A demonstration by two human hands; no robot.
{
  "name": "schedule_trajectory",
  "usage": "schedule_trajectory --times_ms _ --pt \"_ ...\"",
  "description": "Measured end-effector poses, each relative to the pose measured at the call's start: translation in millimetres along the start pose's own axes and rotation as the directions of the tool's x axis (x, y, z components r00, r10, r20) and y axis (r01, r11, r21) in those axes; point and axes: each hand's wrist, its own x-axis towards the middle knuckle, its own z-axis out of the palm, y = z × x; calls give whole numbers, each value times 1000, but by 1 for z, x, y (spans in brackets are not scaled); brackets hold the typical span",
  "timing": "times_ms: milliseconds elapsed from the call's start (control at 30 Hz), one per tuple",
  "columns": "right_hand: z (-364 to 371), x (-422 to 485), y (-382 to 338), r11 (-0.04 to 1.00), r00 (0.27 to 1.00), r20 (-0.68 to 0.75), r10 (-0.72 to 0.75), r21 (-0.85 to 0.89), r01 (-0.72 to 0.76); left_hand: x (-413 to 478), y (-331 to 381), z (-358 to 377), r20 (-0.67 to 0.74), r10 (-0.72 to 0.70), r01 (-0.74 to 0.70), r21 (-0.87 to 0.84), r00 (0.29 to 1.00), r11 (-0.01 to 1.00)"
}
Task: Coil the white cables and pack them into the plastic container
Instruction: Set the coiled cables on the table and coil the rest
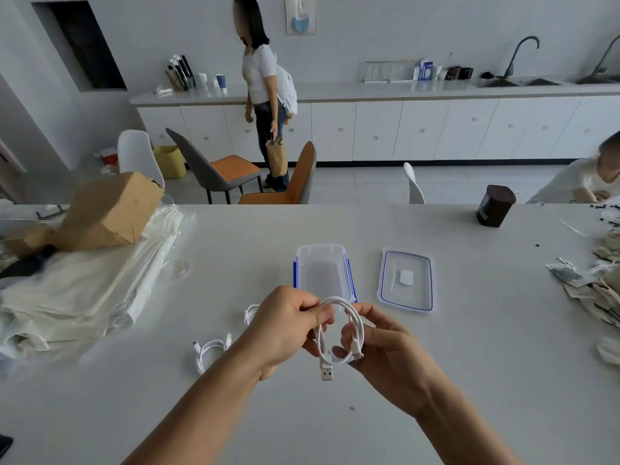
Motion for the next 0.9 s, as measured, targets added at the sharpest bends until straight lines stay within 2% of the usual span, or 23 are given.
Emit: schedule_trajectory --times_ms 167,233,367,467,567,633,733,800,900 --pt "2 -3 -1 990 994 8 108 87 -109 0 -2 4 -57 46 -40 98 997 994" --pt "2 -7 -1 990 992 -10 125 68 -124 1 -4 4 -77 69 -55 164 995 985" --pt "9 -11 -5 948 994 -113 8 -316 -43 -2 -4 5 -98 103 -72 278 990 958" --pt "15 -12 -11 797 964 -192 -183 -604 31 0 -5 3 -128 117 -75 291 985 954" --pt "18 -13 -17 717 936 -193 -294 -692 83 2 -7 2 -154 80 -52 179 985 982" --pt "16 -12 -20 751 932 -175 -318 -646 135 3 -8 1 -158 35 -30 33 987 999" --pt "10 -8 -20 918 939 -201 -280 -342 200 0 -9 0 -114 -60 32 -234 992 972" --pt "8 -4 -17 964 944 -223 -243 -165 209 -5 -11 1 -46 -117 90 -390 992 916" --pt "4 2 -12 978 946 -249 -207 -87 191 -10 -19 2 18 -132 129 -378 991 917"
